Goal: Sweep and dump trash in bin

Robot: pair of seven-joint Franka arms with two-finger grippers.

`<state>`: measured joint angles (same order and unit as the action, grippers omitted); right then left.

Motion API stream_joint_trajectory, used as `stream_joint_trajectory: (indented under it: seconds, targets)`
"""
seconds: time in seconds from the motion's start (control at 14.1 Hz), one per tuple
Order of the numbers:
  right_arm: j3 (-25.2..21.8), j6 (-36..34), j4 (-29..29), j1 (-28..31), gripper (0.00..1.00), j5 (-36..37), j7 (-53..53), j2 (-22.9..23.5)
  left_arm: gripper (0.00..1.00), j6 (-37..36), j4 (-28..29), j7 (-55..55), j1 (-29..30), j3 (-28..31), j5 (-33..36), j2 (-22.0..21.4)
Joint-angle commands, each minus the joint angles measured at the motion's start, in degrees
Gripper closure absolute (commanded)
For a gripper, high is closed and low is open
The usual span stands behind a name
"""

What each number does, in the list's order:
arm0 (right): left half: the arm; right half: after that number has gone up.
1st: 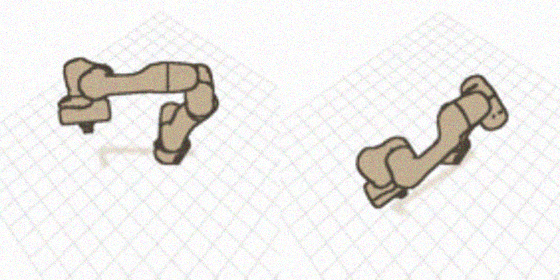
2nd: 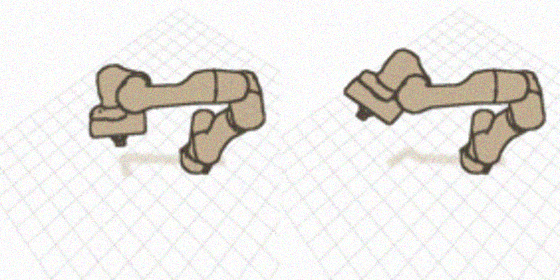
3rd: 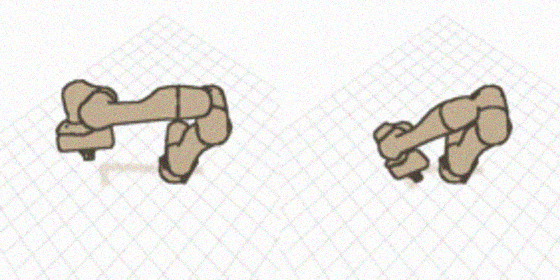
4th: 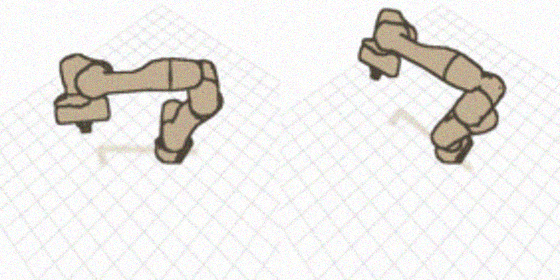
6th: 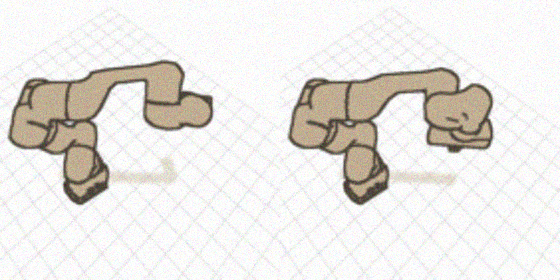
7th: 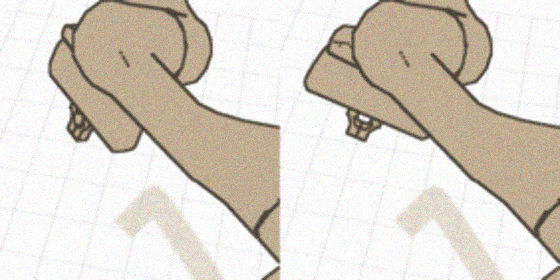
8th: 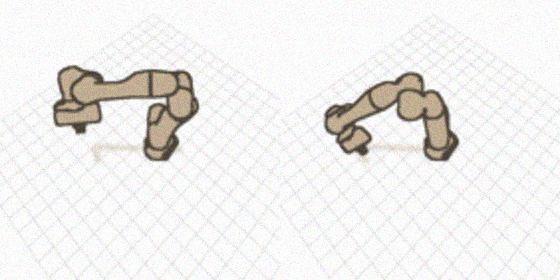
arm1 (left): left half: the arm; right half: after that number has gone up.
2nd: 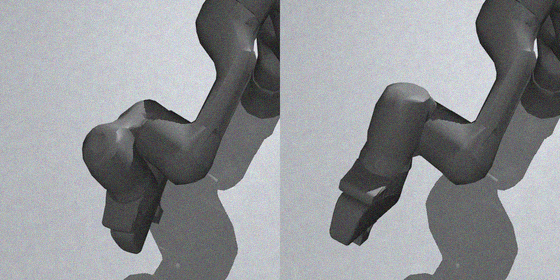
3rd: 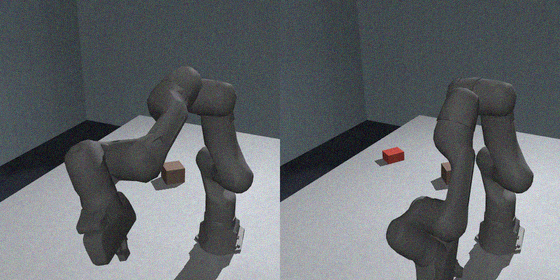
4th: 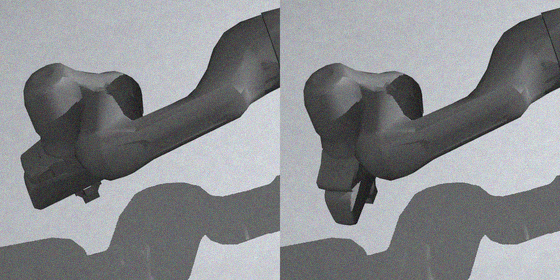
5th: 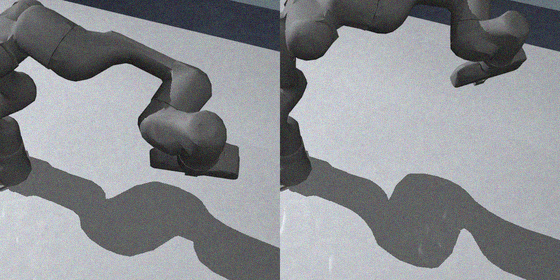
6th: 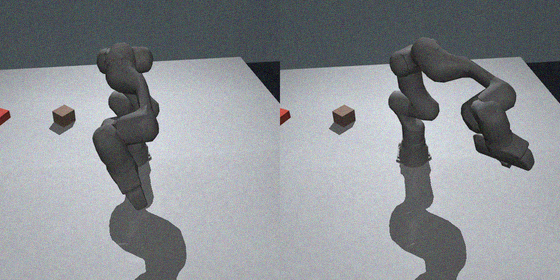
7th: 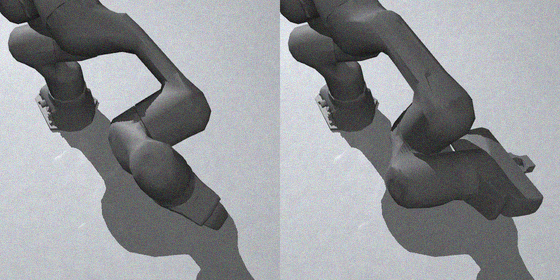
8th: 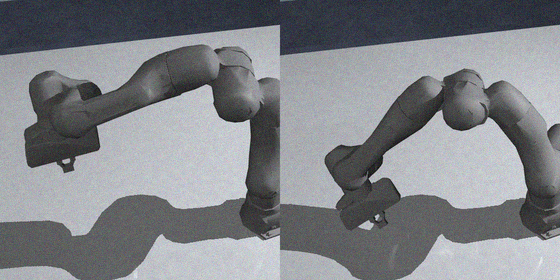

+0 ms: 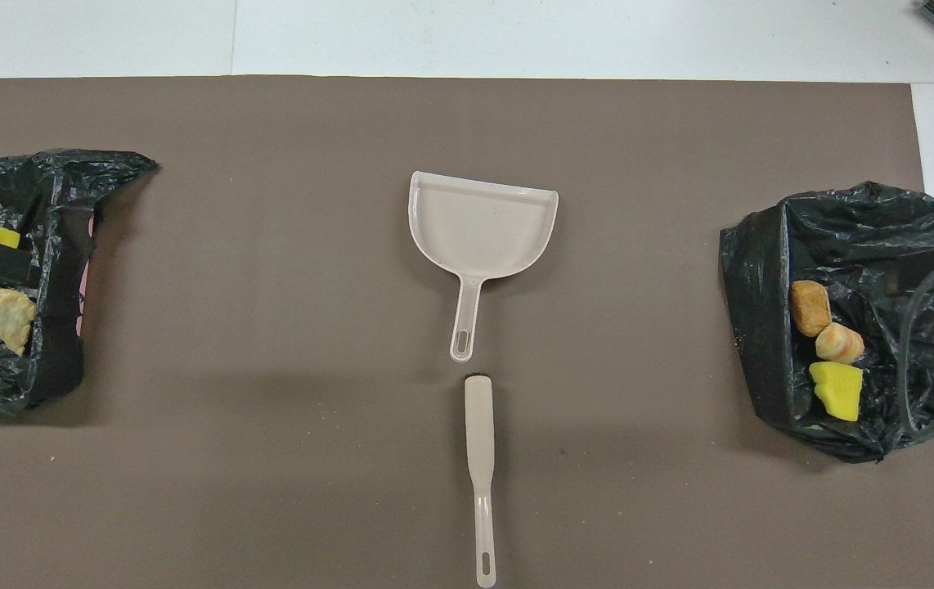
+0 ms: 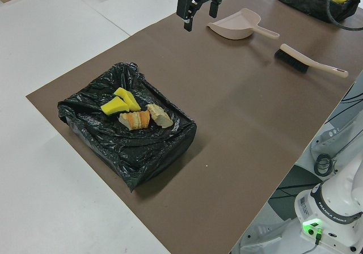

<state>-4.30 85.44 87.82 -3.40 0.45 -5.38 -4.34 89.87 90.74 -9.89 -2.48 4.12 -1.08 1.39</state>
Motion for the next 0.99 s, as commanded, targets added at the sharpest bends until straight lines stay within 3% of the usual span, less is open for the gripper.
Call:
stream_joint_trajectory:
  seconds: [0.0, 0.92]
  targets:
    - [0.25, -0.36, 0.51, 0.32, 0.0, 0.17, 1.08, -0.58, 0.0, -2.5, -0.03, 0.57, -0.51, -0.08, 1.08, -1.3]
    - [0.25, -0.36, 0.51, 0.41, 0.0, 0.17, 1.08, -0.58, 0.0, -2.95, 0.23, 0.66, -0.51, -0.26, 0.91, -1.83]
